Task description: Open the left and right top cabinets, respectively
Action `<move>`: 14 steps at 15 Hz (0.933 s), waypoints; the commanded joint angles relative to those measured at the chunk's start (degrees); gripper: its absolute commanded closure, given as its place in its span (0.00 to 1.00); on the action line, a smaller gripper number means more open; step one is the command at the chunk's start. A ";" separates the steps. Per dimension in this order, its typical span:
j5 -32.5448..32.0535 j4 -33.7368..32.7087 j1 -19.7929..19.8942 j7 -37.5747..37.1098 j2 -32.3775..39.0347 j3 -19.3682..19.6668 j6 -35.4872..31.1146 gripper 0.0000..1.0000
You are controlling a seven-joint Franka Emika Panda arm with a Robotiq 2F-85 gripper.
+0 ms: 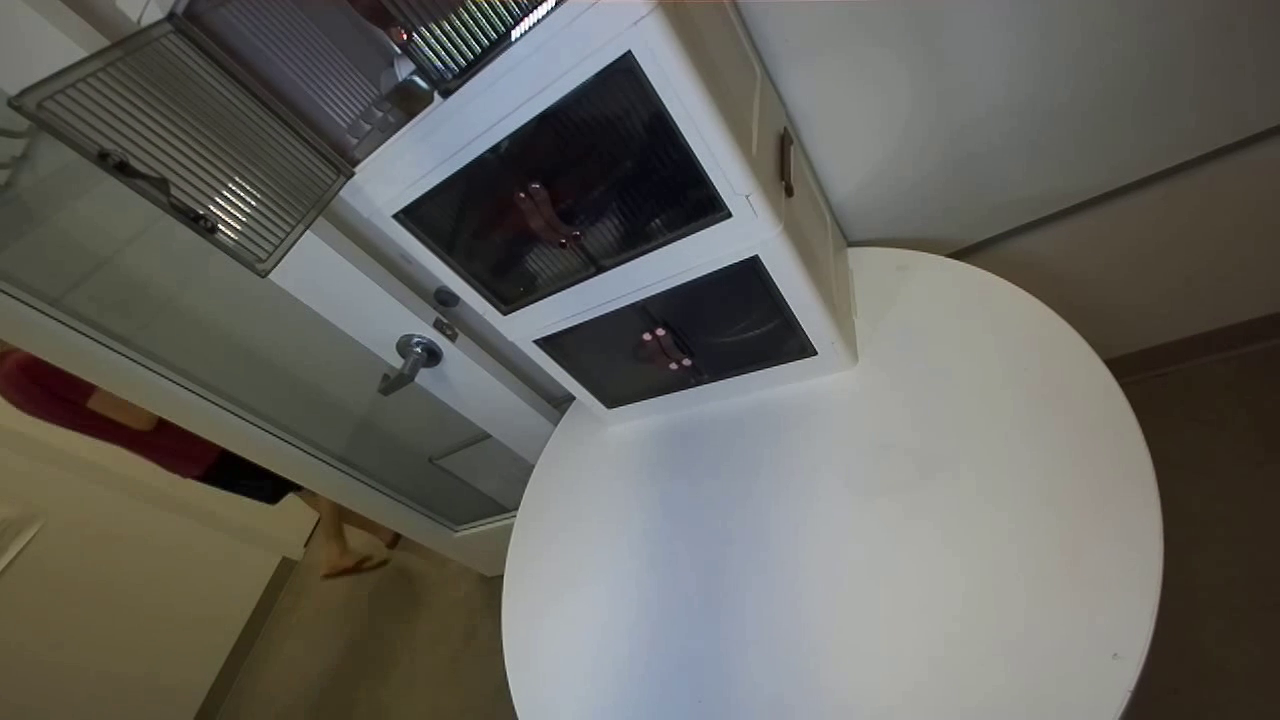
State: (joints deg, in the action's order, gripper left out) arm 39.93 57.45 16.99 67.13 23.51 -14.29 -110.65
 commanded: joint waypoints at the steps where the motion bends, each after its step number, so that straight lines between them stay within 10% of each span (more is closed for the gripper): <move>1: 9.89 7.49 4.12 5.46 -4.54 -1.92 -2.06 0.00; 5: 19.42 13.86 7.46 7.55 -7.25 -1.89 -0.56 0.00; 14: 16.25 23.65 5.64 3.67 -9.77 -0.62 -8.74 0.00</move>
State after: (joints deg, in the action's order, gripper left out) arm 57.23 77.25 23.68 72.12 16.11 -15.01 -116.17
